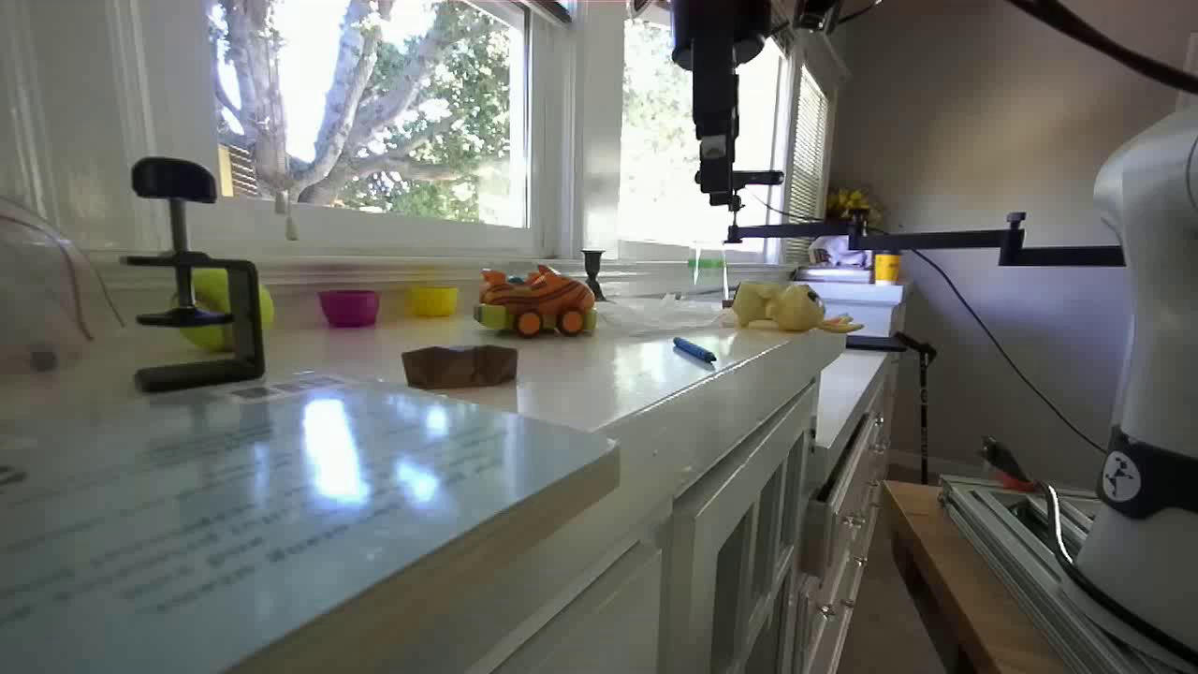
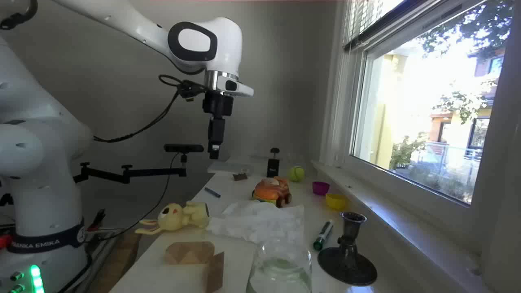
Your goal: Use the napkin to wipe the surface
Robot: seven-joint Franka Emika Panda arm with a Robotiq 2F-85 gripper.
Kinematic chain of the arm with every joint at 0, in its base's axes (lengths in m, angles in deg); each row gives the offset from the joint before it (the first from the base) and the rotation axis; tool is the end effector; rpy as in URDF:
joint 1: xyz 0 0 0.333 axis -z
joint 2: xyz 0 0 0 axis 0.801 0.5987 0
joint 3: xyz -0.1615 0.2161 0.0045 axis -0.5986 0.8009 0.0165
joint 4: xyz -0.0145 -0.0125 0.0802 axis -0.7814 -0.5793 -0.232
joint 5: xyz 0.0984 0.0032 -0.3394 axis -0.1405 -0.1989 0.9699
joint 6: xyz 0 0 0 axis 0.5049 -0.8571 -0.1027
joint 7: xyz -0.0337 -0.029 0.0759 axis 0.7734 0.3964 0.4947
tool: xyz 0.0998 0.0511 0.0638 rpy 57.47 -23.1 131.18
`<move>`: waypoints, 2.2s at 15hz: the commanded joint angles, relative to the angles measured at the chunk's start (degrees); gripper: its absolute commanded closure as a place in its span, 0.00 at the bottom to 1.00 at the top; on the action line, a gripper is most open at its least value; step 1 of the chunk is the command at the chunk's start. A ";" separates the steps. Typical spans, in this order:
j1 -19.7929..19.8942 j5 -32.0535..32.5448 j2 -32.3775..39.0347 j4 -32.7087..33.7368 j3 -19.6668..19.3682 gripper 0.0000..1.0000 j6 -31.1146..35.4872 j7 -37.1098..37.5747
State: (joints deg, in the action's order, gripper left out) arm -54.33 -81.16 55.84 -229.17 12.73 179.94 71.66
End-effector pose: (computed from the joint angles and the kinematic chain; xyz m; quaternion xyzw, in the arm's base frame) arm 0.3552 -0.0001 0.4353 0.9997 -0.0058 -0.0209 0.0104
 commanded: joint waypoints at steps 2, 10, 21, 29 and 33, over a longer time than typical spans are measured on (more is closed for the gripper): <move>0.49 -0.25 0.03 0.10 0.43 0.00 -0.12 -0.21; 0.49 -0.25 0.04 0.10 0.43 0.00 -0.12 -0.21; 0.49 -0.25 0.05 0.10 0.43 0.00 -0.12 -0.21; 2.35 1.46 3.75 1.95 0.20 0.00 3.68 1.90; 6.52 4.69 9.05 3.93 0.04 0.00 10.73 6.34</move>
State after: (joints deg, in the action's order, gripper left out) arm -50.64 -79.13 59.68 -228.21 12.53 187.22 74.11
